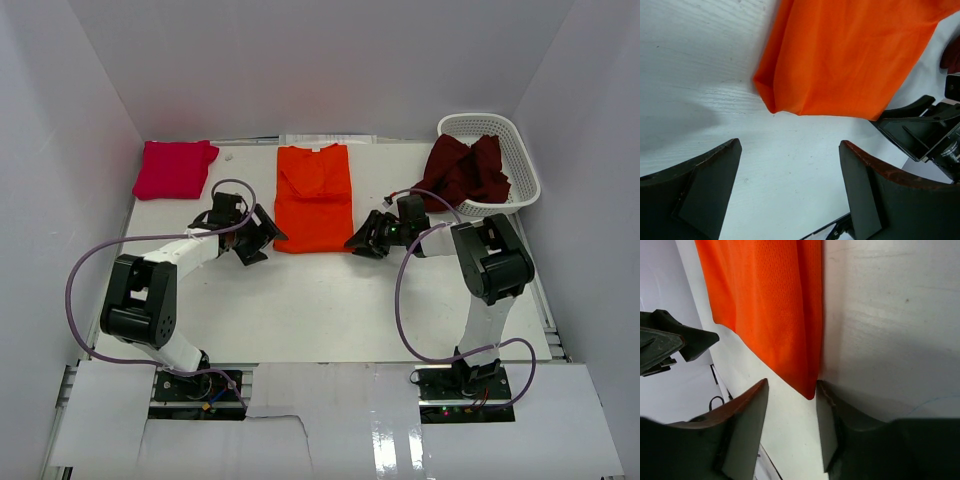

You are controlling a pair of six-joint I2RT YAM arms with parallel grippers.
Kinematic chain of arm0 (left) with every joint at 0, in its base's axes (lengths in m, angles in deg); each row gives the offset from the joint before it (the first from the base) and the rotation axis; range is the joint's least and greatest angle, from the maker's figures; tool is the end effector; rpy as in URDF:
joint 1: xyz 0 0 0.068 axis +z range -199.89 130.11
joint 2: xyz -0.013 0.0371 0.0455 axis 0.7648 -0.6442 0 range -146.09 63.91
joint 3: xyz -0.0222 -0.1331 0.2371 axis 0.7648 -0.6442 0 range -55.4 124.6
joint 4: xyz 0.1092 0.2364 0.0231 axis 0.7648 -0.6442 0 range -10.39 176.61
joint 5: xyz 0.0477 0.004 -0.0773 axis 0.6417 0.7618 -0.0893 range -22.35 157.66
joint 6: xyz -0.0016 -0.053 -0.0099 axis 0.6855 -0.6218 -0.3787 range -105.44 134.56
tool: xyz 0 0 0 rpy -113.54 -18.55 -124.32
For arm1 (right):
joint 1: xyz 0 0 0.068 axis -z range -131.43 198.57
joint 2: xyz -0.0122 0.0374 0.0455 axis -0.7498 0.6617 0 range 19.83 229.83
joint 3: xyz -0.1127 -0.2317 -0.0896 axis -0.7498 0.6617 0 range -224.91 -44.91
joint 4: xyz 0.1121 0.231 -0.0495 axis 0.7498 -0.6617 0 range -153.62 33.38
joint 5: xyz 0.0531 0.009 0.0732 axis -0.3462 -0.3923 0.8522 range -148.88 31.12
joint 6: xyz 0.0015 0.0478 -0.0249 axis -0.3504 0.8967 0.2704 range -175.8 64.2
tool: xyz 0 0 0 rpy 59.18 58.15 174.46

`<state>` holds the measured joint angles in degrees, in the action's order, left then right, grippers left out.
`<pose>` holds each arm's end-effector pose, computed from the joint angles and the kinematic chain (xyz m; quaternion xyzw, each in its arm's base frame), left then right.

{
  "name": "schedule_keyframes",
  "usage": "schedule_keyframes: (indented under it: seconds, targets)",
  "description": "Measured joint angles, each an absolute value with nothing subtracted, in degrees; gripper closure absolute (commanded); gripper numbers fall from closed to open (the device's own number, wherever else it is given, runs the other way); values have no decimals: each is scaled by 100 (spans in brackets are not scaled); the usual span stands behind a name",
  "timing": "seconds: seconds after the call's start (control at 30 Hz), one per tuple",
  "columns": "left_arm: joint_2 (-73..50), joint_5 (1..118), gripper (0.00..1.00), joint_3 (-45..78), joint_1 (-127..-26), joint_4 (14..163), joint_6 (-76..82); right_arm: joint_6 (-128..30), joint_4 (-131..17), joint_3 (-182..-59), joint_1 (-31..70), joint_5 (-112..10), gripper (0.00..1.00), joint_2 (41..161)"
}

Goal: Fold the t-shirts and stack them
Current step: Grab one side of the 2/3 rectangular tshirt with both arms

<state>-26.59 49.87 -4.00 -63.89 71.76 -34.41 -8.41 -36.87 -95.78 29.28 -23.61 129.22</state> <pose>0.3018 -0.0865 0.1824 -0.2367 0.9104 -0.2850 0.1839 0.3396 0.1407 0.1204 0.0816 0.8654 0.4546 0.1941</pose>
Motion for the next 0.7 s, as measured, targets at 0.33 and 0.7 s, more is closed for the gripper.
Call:
schedule_keyframes:
  seconds: [0.33,0.7]
  targets:
    - [-2892,5252,14,-726,-6431,7438,-3804,-819,-3609,-9690,2928,-2484,92,13149]
    - [-3074,5794,22,-691,-6767,7945,-4020,-775,-3543,-9764,2924,-2486,92,13271]
